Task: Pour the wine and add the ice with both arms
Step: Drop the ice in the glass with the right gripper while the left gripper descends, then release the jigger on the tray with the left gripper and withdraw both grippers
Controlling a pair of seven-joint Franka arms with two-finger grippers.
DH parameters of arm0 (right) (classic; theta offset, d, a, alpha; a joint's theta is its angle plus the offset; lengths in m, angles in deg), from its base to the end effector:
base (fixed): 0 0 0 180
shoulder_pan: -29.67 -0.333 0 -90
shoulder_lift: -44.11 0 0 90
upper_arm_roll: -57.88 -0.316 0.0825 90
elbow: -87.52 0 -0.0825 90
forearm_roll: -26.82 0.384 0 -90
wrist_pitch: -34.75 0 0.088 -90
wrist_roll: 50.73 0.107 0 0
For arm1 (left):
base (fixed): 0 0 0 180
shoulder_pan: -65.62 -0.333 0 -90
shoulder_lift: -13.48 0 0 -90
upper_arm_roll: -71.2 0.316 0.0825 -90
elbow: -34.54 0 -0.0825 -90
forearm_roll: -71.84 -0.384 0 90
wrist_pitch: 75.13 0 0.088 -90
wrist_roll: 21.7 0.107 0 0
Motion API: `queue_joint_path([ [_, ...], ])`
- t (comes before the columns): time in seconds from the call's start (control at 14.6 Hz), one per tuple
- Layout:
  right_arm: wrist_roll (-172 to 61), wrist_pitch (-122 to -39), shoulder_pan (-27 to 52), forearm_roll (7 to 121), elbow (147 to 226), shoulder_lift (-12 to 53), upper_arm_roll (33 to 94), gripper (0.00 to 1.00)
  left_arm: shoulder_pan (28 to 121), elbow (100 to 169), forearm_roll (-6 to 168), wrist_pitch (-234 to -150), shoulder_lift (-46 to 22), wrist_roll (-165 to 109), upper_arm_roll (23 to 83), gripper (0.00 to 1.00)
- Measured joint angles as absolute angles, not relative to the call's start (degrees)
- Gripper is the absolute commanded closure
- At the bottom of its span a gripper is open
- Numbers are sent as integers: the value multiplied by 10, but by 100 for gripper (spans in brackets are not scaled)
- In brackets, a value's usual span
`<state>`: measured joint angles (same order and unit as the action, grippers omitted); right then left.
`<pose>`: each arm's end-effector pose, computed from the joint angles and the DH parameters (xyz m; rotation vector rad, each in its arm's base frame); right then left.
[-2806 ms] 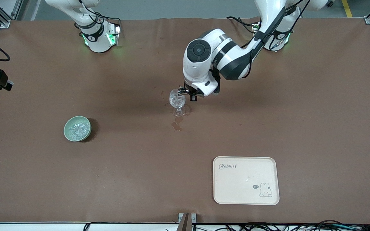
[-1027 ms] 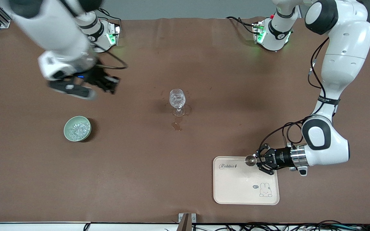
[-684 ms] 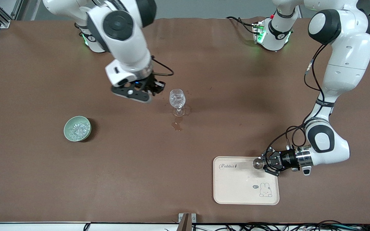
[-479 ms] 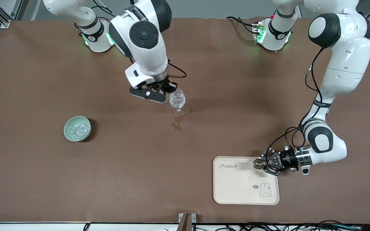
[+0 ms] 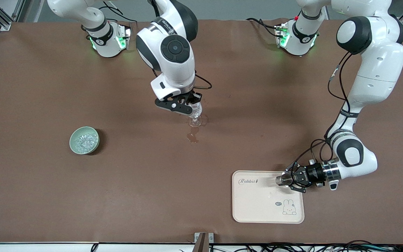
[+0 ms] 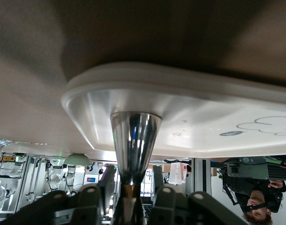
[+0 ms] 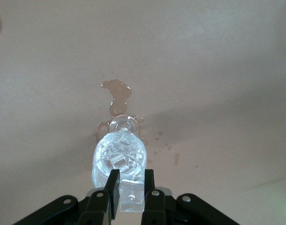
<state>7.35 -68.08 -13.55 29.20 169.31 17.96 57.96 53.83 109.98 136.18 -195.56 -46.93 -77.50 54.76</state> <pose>0.4953 0.4692 0.4262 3.0663 -0.4191 -0.1348 0.7269 -0.0536 0.1222 1.3269 1.6537 -0.9108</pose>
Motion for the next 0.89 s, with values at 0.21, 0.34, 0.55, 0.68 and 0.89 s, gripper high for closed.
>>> queue_joint_path([
  [0.21,76,-686,-145,292,1693,168,580,98,538,1097,1362,-1956,-469,-775,548,2],
  [0.34,81,-689,-148,292,1693,163,580,97,538,1093,1350,-1956,-469,-773,548,0],
  [0.55,84,-689,-149,292,1693,163,580,95,535,1086,1294,-1954,-464,-772,548,0],
  [0.68,84,-689,-149,292,1693,162,580,92,527,1085,1238,-1930,-456,-772,548,0],
  [0.89,84,-689,-152,292,1693,154,580,90,485,1085,1162,-1852,-444,-769,547,0],
])
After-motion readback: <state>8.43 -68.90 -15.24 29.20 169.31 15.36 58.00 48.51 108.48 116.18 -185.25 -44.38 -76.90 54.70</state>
